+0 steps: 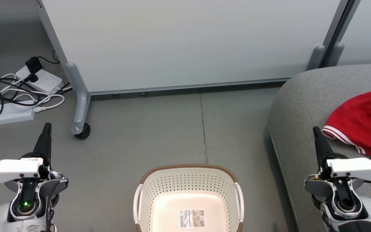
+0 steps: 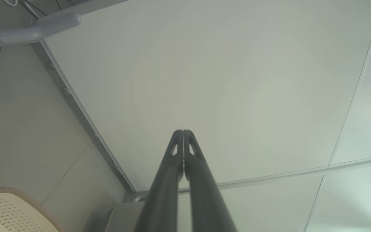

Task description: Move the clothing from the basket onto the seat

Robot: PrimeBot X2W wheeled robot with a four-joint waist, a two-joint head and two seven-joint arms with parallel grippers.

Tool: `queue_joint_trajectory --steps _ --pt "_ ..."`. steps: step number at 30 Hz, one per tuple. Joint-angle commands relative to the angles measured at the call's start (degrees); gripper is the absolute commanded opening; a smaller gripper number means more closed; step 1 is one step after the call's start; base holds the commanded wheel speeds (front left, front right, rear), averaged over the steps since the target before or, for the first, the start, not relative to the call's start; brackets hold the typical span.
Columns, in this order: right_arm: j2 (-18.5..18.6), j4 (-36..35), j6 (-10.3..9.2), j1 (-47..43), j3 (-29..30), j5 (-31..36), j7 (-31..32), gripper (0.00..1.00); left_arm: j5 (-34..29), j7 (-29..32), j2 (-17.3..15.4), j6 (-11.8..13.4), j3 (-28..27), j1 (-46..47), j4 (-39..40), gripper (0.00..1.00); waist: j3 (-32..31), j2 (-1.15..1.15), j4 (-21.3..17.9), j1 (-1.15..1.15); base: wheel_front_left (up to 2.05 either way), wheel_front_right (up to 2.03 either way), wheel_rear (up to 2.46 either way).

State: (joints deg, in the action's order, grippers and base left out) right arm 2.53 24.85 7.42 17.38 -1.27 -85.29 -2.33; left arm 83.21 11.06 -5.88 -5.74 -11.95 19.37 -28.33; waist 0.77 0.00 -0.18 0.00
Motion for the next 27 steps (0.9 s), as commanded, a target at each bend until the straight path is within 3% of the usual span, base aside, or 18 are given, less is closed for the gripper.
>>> queue_joint_trajectory --steps 1,27 --pt "0.53 0.26 0.11 1.4 0.06 -1.21 -0.2 0.0 1.22 0.37 0.11 -0.52 -0.52 1.55 -0.31 0.0 0.02 0.0 0.01 0.0 0.0 0.0 0.0" --pt "0.59 3.05 0.12 3.3 0.08 -8.43 -0.23 0.0 6.68 2.84 0.98 -2.01 -2.54 3.98 -2.77 0.0 0.33 0.0 0.15 0.0 0.0 0.0 0.0"
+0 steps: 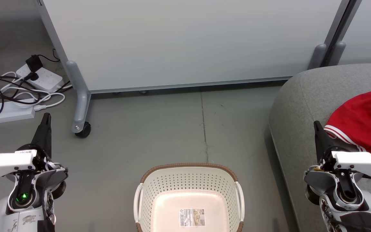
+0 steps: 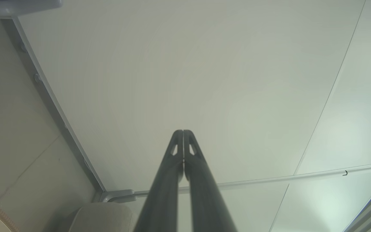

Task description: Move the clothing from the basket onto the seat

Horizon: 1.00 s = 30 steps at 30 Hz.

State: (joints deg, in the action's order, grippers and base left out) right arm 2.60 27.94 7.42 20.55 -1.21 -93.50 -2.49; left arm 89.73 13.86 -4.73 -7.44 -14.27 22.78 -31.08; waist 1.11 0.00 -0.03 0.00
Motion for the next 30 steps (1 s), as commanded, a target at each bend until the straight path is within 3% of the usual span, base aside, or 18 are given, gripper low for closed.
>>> queue_joint_trajectory --steps 1,30 --pt "0.53 -0.05 0.12 0.13 0.02 -0.21 -0.08 0.0 0.16 0.04 -0.18 -0.31 -0.23 0.57 -0.03 0.0 0.0 0.0 0.0 0.0 0.0 0.0 0.0" --pt "0.53 -0.06 0.12 0.13 -0.03 -0.22 -0.1 0.0 0.15 0.04 -0.17 -0.31 -0.23 0.57 -0.01 0.0 0.0 0.0 0.0 0.0 0.0 0.0 0.0"
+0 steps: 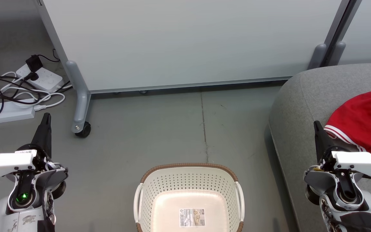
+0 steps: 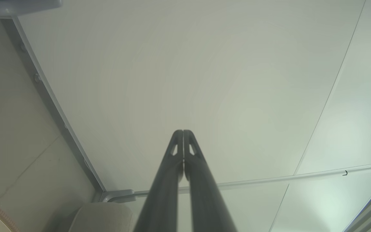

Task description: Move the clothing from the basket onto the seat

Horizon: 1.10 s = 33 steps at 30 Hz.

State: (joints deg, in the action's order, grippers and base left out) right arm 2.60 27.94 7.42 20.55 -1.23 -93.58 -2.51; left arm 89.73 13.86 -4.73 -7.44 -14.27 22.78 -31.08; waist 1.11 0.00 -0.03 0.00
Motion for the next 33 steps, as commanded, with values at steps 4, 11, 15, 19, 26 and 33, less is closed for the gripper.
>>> queue_joint_trajectory --steps 4,11,15,19,26,33 --pt "0.53 -0.06 0.12 0.13 -0.02 -0.14 -0.08 0.0 0.15 0.04 -0.17 -0.31 -0.23 0.57 -0.01 0.0 0.0 0.0 0.0 0.0 0.0 0.0 0.0" --pt "0.53 -0.06 0.12 0.13 -0.03 -0.15 -0.08 0.0 0.15 0.04 -0.17 -0.31 -0.23 0.57 0.0 0.0 0.0 0.0 0.0 0.0 0.0 0.0 0.0" --pt "0.53 -0.06 0.12 0.13 -0.03 -0.16 -0.09 0.0 0.15 0.04 -0.17 -0.3 -0.23 0.57 0.0 0.0 0.0 0.0 0.0 0.0 0.0 0.0 0.0" --pt "0.53 -0.06 0.12 0.13 -0.03 -0.16 -0.08 0.0 0.15 0.04 -0.17 -0.31 -0.23 0.57 0.0 0.0 0.0 0.0 0.0 0.0 0.0 0.0 0.0" --pt "0.53 -0.06 0.12 0.13 -0.04 -0.16 -0.08 0.0 0.15 0.04 -0.17 -0.3 -0.23 0.57 0.0 0.0 0.0 0.0 0.0 0.0 0.0 0.0 0.0" --pt "0.53 -0.06 0.12 0.13 -0.04 -0.14 -0.08 0.0 0.15 0.04 -0.17 -0.3 -0.23 0.57 0.01 0.0 0.0 0.0 0.0 0.0 0.0 0.0 0.0"
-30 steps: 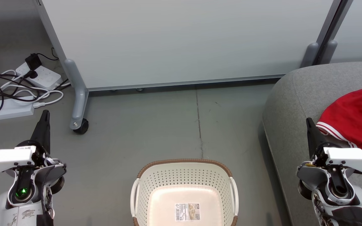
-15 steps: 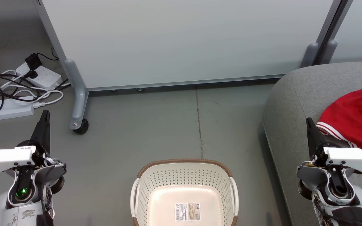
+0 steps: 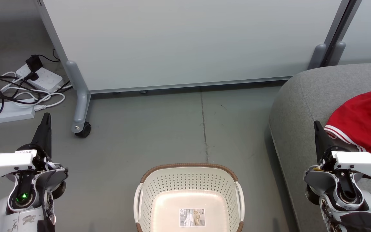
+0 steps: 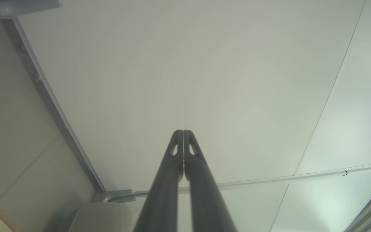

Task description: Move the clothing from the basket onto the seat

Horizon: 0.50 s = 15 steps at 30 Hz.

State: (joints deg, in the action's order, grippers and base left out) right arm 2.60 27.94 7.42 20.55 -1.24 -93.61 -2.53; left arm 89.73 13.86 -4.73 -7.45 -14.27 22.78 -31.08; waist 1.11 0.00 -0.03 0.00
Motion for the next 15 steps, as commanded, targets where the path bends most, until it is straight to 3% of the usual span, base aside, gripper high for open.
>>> queue_joint_trajectory --steps 1,15 --pt "0.53 -0.06 0.12 0.13 -0.03 -0.09 -0.06 0.0 0.15 0.04 -0.17 -0.29 -0.23 0.57 0.01 0.0 0.0 0.0 0.0 0.0 0.0 0.0 0.0" --pt "0.53 -0.06 0.12 0.13 -0.04 -0.08 -0.06 0.0 0.15 0.04 -0.17 -0.29 -0.23 0.56 0.01 0.0 0.0 0.0 0.0 0.0 0.0 0.0 0.0"
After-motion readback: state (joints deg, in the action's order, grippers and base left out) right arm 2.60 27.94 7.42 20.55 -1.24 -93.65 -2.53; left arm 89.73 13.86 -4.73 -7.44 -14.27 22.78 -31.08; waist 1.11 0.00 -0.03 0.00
